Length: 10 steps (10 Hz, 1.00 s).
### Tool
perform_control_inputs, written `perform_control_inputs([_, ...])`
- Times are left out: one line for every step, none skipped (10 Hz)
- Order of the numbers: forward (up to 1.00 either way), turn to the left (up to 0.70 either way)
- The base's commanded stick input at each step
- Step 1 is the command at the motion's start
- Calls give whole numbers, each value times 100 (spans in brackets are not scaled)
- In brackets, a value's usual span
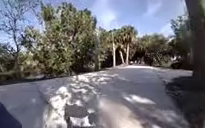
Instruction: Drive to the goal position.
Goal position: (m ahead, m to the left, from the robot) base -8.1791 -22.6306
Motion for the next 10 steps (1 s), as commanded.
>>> perform_control_inputs([100, -27])
perform_control_inputs([100, -27])
perform_control_inputs([100, -27])
perform_control_inputs([100, -27])
perform_control_inputs([100, -27])
perform_control_inputs([100, -27])
perform_control_inputs([0, -45])
perform_control_inputs([0, -45])
perform_control_inputs([0, -45])
perform_control_inputs([0, -45])
